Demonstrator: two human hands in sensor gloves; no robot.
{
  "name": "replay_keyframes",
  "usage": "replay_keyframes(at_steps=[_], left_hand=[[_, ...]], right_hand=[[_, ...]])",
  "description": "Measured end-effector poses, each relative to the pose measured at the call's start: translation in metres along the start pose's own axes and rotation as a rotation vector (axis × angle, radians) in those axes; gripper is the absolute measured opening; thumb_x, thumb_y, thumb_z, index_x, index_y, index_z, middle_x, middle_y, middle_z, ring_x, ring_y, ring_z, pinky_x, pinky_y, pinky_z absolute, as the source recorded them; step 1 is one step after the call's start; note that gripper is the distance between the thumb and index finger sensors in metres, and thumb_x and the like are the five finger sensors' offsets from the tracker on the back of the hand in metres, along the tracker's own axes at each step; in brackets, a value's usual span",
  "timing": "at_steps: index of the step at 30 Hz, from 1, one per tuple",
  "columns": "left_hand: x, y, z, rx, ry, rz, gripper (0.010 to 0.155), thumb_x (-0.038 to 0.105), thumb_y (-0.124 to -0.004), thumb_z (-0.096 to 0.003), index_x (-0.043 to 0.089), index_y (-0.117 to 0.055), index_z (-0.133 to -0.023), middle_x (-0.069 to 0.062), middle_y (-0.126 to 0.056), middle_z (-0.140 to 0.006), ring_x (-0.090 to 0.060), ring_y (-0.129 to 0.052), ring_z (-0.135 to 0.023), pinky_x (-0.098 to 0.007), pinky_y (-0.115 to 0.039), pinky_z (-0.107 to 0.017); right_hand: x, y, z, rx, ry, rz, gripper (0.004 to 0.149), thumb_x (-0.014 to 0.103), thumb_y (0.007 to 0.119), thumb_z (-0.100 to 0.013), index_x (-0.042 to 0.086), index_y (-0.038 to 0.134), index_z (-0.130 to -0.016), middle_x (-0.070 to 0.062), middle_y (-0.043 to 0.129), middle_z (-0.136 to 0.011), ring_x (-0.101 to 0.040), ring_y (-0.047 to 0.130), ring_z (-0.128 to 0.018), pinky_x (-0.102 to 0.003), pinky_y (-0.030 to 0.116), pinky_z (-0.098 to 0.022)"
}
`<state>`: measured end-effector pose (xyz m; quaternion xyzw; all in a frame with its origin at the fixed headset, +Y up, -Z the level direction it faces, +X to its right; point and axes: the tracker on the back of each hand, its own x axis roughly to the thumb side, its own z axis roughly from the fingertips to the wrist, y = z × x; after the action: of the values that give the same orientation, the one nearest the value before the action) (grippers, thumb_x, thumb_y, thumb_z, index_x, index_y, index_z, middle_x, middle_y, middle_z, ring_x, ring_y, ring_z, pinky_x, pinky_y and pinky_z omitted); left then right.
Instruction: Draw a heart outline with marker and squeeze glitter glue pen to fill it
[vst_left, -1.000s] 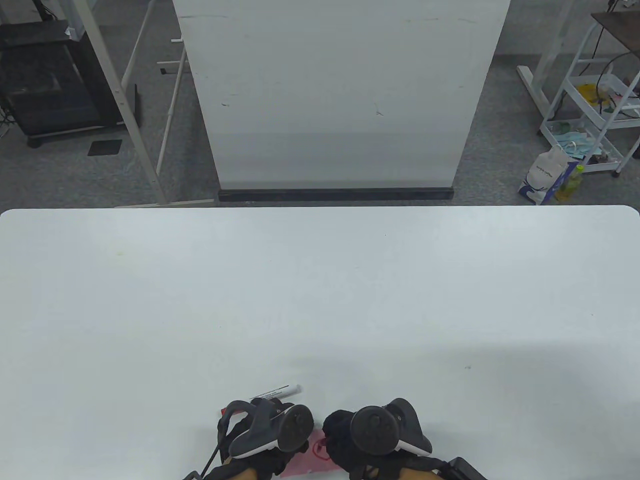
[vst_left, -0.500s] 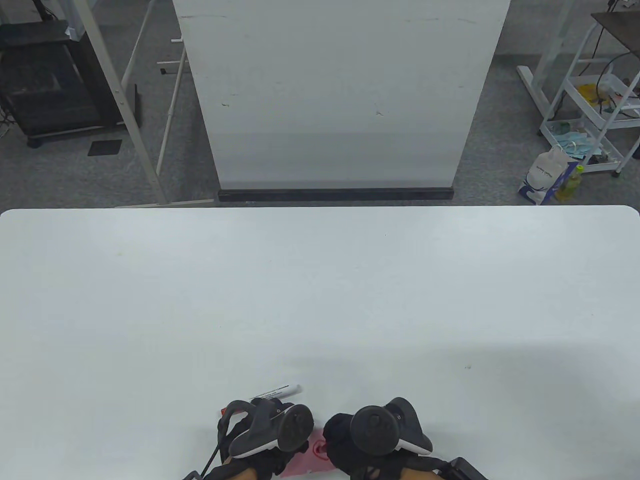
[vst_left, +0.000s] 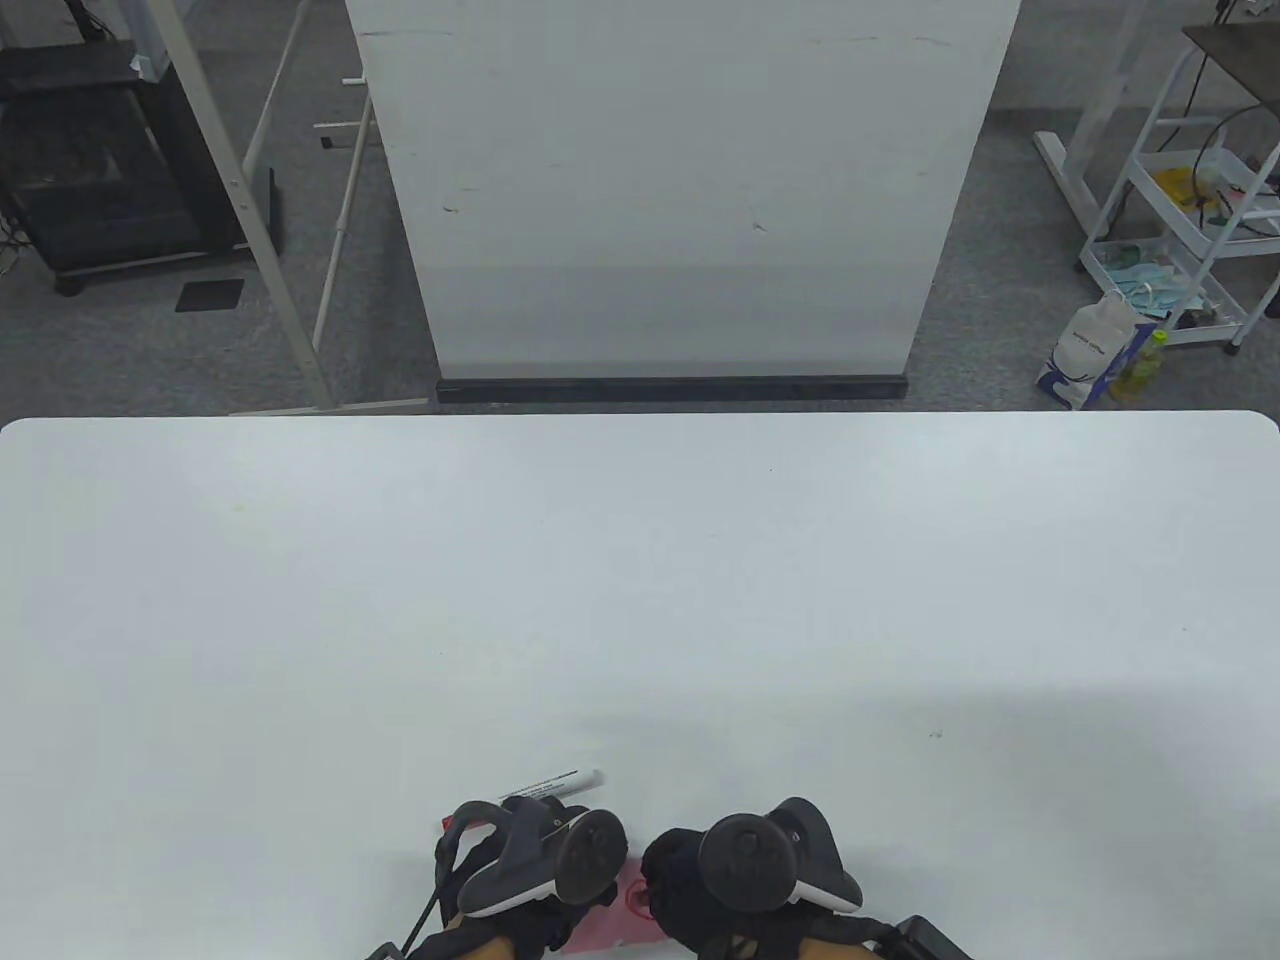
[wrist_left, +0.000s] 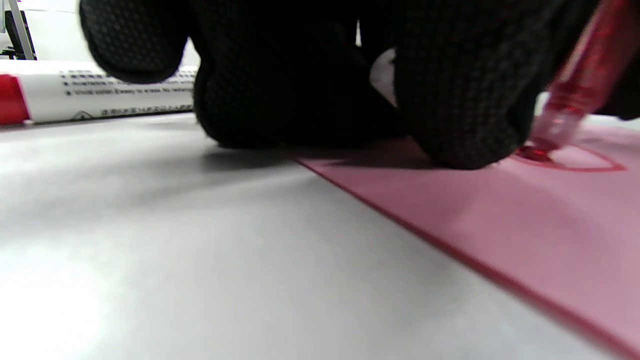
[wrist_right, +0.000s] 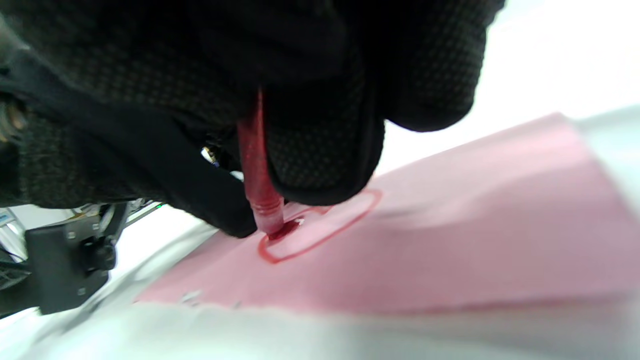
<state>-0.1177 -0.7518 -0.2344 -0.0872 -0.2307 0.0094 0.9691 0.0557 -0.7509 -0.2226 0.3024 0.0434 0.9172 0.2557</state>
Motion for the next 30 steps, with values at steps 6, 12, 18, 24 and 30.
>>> replay_keyframes(at_steps=[6,12,18,24,30], left_hand=[[0.0001,-0.0001,-0.0001,-0.002,0.000,0.000,0.047,0.045,-0.095,-0.0366,0.030,-0.090,-0.081,-0.001,-0.098,-0.073,-0.026,-0.099,-0.060,-0.060,-0.073,-0.062],[0.0000,-0.0003,0.0000,-0.001,0.000,-0.001,0.047,0.045,-0.095,-0.0366,0.030,-0.090,-0.081,-0.001,-0.098,-0.073,-0.026,-0.099,-0.060,-0.060,-0.073,-0.062],[0.0005,-0.0002,0.0000,-0.002,0.003,-0.005,0.047,0.045,-0.095,-0.0365,0.030,-0.090,-0.080,-0.001,-0.099,-0.073,-0.026,-0.099,-0.060,-0.060,-0.073,-0.062],[0.0006,-0.0004,-0.0001,0.000,0.003,-0.007,0.047,0.045,-0.094,-0.0367,0.030,-0.090,-0.080,-0.001,-0.098,-0.073,-0.026,-0.099,-0.060,-0.060,-0.073,-0.062],[0.0009,-0.0004,-0.0001,-0.003,0.004,-0.008,0.047,0.045,-0.094,-0.0366,0.030,-0.090,-0.080,-0.001,-0.098,-0.073,-0.026,-0.099,-0.060,-0.060,-0.073,-0.062]], right_hand=[[-0.0003,-0.0021,0.0018,0.045,-0.004,-0.026,0.033,0.033,0.095,-0.036,0.003,0.088,-0.025,-0.011,0.102,-0.068,-0.015,0.113,-0.038,-0.034,0.094,-0.038],[0.0007,-0.0013,0.0011,-0.006,0.005,0.022,0.032,0.033,0.094,-0.037,0.003,0.088,-0.027,-0.011,0.101,-0.070,-0.014,0.113,-0.040,-0.034,0.093,-0.040],[0.0003,-0.0022,0.0031,0.063,-0.020,-0.018,0.033,0.033,0.095,-0.036,0.003,0.087,-0.025,-0.011,0.102,-0.068,-0.014,0.113,-0.037,-0.034,0.094,-0.038],[0.0005,-0.0038,0.0022,-0.011,-0.009,0.066,0.032,0.032,0.094,-0.037,0.003,0.087,-0.026,-0.011,0.101,-0.069,-0.015,0.113,-0.039,-0.034,0.094,-0.039],[0.0010,-0.0026,0.0027,0.057,-0.031,0.002,0.033,0.033,0.095,-0.036,0.003,0.087,-0.025,-0.010,0.102,-0.068,-0.014,0.113,-0.037,-0.034,0.094,-0.038]])
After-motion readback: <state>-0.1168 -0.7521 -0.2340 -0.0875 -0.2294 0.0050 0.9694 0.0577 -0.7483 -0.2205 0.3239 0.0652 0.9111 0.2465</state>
